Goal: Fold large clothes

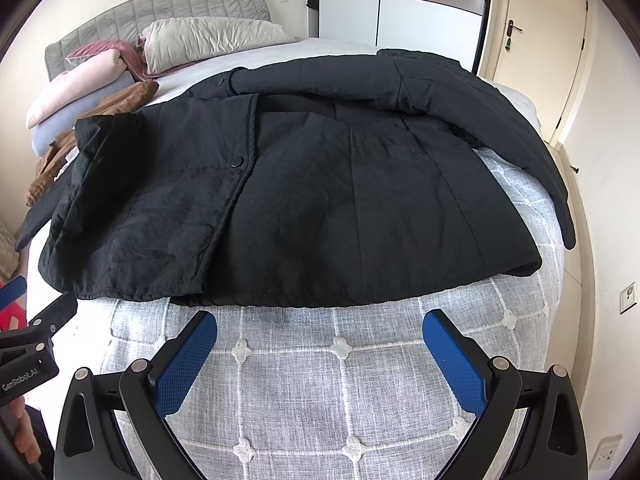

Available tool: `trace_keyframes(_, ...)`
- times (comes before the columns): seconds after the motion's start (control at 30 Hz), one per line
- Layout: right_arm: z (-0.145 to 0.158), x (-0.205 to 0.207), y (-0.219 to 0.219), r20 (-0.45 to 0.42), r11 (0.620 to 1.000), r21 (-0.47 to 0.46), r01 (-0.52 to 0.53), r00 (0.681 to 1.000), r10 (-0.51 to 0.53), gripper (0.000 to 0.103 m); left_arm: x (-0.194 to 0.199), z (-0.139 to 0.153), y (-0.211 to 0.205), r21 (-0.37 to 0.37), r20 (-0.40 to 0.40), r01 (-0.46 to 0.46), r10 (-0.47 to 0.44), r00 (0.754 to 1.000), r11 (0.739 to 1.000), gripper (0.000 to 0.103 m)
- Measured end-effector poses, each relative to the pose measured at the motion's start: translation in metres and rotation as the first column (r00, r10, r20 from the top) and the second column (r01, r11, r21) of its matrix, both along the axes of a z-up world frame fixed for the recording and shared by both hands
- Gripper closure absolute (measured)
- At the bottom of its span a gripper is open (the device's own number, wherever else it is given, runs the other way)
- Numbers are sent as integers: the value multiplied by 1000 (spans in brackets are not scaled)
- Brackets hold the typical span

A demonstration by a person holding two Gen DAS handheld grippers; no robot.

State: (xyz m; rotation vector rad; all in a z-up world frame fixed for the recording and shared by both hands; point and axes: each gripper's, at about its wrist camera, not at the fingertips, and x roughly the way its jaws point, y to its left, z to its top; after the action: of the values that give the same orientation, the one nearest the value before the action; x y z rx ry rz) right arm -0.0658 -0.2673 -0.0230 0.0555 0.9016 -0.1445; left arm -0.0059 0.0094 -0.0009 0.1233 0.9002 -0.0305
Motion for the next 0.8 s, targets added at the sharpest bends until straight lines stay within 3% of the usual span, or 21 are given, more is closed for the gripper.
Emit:
trace_keyframes(0.47, 10, 0, -1, 15, 999, -48, -18, 1000, 19, 0, 10, 1, 11, 8, 23, 1, -2, 1000, 1000, 0)
trace_keyframes(0.57, 13, 7, -13, -29, 999, -3, -43, 999, 42, 0, 15, 11, 17, 16, 20, 53, -54, 998, 998, 0)
trace_keyframes(0.67, 21, 13, -38, -41, 993, 99, -69, 996, 74, 0, 26, 20, 34, 9, -2, 94, -94, 996, 996, 0)
trace_keyframes(0.8, 33, 27, -87, -56, 980, 166, -111, 991, 122, 0, 53, 24, 69, -27, -53, 110, -111, 992, 994, 0)
